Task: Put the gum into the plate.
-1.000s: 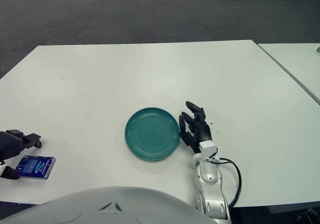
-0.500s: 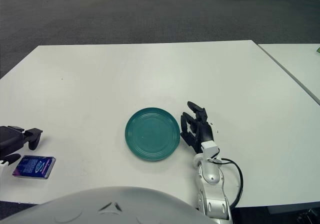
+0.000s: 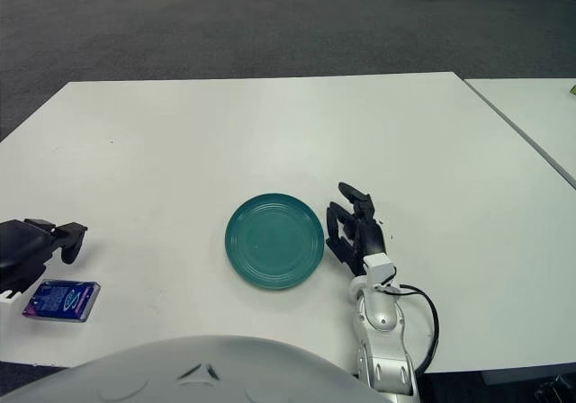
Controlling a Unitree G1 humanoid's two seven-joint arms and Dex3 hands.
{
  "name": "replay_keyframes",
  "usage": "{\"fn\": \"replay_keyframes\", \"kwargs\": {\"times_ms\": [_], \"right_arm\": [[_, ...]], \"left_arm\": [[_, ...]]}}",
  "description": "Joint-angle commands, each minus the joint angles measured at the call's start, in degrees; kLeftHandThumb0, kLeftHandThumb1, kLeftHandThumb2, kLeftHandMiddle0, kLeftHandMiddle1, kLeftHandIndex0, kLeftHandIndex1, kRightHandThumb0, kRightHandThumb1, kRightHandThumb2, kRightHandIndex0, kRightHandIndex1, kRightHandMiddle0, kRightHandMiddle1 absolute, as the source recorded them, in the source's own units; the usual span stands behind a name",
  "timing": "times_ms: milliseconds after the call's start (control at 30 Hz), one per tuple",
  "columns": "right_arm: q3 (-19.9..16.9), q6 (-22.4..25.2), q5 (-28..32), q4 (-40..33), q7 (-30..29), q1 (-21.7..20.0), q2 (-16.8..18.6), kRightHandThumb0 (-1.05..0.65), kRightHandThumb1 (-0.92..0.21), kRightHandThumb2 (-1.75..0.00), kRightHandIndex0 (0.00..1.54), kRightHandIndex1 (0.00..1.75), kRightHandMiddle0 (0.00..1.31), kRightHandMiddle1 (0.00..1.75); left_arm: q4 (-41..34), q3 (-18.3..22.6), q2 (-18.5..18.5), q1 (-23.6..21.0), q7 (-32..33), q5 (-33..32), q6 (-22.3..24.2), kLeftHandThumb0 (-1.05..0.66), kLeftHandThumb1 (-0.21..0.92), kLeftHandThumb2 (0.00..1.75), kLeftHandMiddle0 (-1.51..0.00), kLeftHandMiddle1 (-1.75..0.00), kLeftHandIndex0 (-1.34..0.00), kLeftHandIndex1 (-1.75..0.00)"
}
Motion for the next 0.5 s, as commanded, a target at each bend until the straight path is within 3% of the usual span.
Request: {"fn": "replay_keyframes", "kwargs": {"times_ms": [0, 467], "right_arm": [[-1.26, 2.97, -0.32, 2.23, -0.39, 1.81, -0.77, -0.73, -0.92, -0.63, 0.29, 0.30, 0.00, 0.73], [-1.50, 2.92, -0.35, 2.37, -0.17, 1.77, -0.86, -0.74, -0.92, -0.63, 0.27, 0.30, 0.00, 0.74]], "left_arm": [[-0.62, 0.77, -0.27, -0.21, 0.38, -0.56, 0.61, 0.00, -0.01, 1.64, -0.90, -1.61, -0.63, -1.75], [-3.26, 0.96, 0.12, 1.01, -6.02, -6.49, 2.42, 0.00, -0.01, 1.64, -0.89, -1.62, -0.63, -1.75]]}}
